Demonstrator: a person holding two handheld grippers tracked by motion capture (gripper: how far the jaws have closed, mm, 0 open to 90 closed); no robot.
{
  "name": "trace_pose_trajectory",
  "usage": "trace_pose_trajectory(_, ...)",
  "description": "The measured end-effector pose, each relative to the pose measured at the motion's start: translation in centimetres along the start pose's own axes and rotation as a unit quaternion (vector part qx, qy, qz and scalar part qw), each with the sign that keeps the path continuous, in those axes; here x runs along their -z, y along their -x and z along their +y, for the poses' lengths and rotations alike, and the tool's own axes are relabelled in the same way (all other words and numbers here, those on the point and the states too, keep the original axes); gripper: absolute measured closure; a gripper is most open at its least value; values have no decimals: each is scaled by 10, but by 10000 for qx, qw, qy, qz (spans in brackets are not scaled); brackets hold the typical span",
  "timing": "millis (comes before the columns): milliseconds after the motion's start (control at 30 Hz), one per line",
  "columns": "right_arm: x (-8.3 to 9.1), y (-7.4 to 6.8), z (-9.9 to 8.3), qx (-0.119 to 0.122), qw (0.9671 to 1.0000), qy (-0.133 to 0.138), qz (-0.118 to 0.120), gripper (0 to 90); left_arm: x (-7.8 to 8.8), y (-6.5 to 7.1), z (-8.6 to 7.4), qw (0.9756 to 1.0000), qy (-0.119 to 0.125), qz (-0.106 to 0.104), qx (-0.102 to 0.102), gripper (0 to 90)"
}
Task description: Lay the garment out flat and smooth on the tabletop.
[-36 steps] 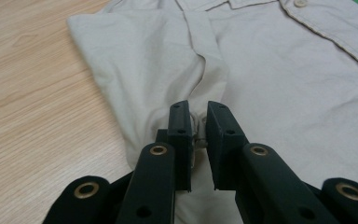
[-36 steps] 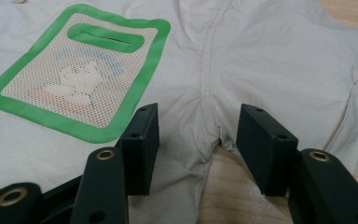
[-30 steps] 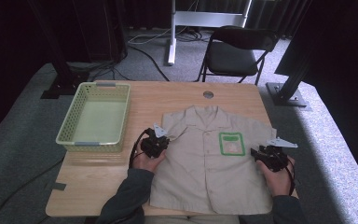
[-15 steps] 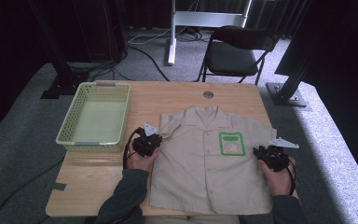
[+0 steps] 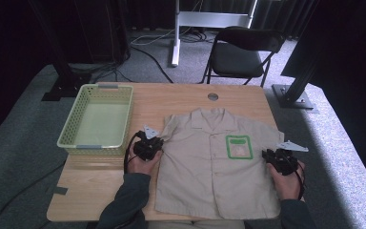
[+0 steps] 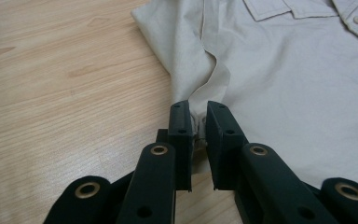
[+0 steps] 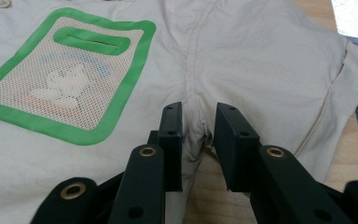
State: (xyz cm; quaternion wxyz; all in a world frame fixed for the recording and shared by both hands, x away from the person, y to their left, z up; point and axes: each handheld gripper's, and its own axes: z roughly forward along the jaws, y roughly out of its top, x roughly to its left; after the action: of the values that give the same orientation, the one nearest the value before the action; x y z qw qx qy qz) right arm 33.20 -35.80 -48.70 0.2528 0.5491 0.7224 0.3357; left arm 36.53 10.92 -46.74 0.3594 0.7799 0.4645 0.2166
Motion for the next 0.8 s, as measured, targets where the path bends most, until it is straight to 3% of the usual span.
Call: trace_pose_trajectory(800,2,2,-2,-69,10000,-3,-49,668,0,-1,-2,10000,-24,75,-9,814)
